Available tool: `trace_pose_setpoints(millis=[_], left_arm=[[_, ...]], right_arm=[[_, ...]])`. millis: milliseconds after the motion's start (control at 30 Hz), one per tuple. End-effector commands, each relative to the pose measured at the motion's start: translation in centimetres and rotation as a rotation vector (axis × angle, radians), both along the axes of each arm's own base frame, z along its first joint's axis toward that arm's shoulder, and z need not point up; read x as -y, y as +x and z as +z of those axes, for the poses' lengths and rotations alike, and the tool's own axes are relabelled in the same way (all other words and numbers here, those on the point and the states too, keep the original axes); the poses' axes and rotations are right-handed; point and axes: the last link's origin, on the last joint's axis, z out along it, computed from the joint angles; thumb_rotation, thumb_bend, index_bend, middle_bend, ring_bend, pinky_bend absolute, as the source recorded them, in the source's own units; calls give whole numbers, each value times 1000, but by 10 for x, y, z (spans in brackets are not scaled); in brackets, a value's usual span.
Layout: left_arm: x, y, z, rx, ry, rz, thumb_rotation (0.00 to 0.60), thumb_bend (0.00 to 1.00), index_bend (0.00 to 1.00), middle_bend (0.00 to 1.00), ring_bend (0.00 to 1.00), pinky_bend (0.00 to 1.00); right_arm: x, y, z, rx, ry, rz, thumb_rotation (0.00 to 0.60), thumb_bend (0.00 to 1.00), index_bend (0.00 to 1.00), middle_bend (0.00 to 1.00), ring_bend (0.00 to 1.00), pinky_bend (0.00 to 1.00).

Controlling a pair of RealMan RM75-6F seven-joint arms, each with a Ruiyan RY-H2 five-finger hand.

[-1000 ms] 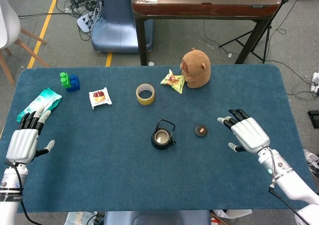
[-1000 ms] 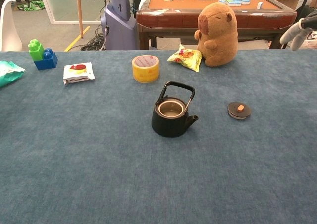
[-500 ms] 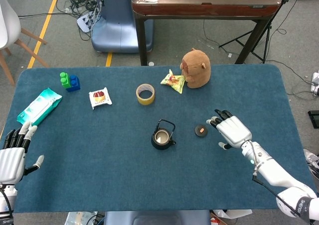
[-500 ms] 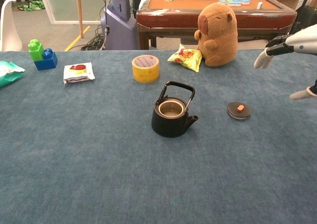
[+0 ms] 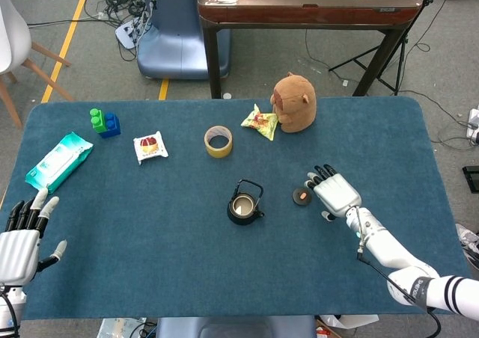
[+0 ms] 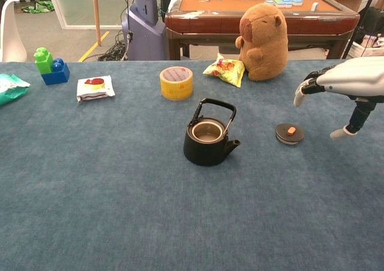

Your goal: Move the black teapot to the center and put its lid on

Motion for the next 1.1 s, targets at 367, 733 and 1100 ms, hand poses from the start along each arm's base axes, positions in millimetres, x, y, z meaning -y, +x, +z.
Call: trace_pose_setpoints(millis=[367,733,1100], left_arm=[[6,-5,4,42,18,16,600,266,105,0,0,0],[9,-8,6,49,30,22,600,266,105,0,0,0],[11,-11,8,60,39,30,600,266,105,0,0,0]], right_arm=[[22,4,-32,-55,-8,-3,600,206,250,124,0,45],[31,9,-53,-90,1,-4,600,211,253,124,0,45],[35,7,-62,-120,-7,-1,600,212,283,132,0,44]])
